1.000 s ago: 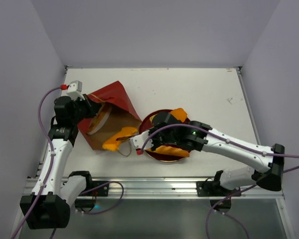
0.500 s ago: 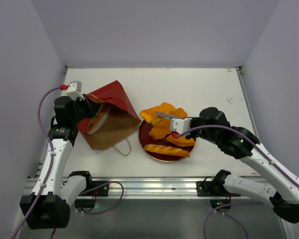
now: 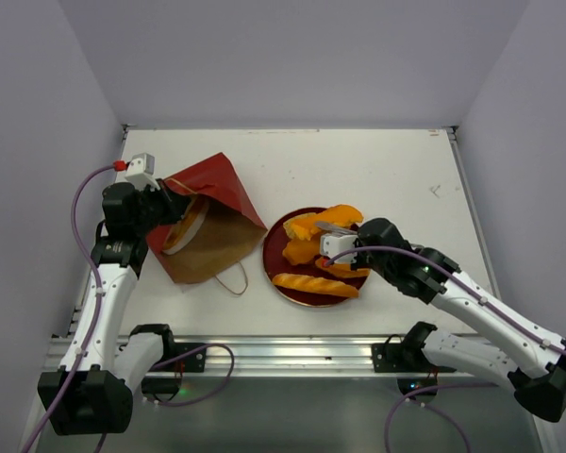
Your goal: Take the fake bread out of the paper bag
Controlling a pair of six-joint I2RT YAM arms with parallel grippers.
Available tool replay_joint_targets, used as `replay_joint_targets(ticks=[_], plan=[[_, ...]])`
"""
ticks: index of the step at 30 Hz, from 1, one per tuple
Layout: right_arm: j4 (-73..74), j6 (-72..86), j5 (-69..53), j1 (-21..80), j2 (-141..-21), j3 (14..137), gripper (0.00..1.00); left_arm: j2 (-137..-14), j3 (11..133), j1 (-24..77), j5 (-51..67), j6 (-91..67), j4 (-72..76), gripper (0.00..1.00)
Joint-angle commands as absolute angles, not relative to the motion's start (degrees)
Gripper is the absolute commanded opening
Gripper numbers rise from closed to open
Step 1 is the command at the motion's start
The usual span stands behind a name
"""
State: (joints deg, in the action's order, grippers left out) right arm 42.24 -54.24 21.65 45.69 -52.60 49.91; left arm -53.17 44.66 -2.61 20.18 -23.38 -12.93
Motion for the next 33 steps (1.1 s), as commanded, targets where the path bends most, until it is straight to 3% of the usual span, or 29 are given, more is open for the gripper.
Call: replay_joint_targets(ticks=[1, 6, 19, 33], plan=[[37.00, -55.28, 25.05, 45.53, -51.68, 47.74, 0.04, -52.29, 45.09, -3.08, 20.83, -22.94, -13.01, 0.00], [39.02, -54.93, 22.07, 45.61, -50.89, 45.88, 0.12, -52.38, 44.74, -3.08, 21.01, -23.11, -12.31, 0.00], [41.66, -55.28, 18.02, 45.53, -49.83, 42.54, 0.43, -52.03, 43.68, -3.08, 21.45, -23.47, -11.87, 0.00], [47.11, -55.02, 13.45, 45.53, -46.93, 46.05, 0.49, -51.77, 43.86, -3.08, 21.62, -23.47, -12.04, 0.00]])
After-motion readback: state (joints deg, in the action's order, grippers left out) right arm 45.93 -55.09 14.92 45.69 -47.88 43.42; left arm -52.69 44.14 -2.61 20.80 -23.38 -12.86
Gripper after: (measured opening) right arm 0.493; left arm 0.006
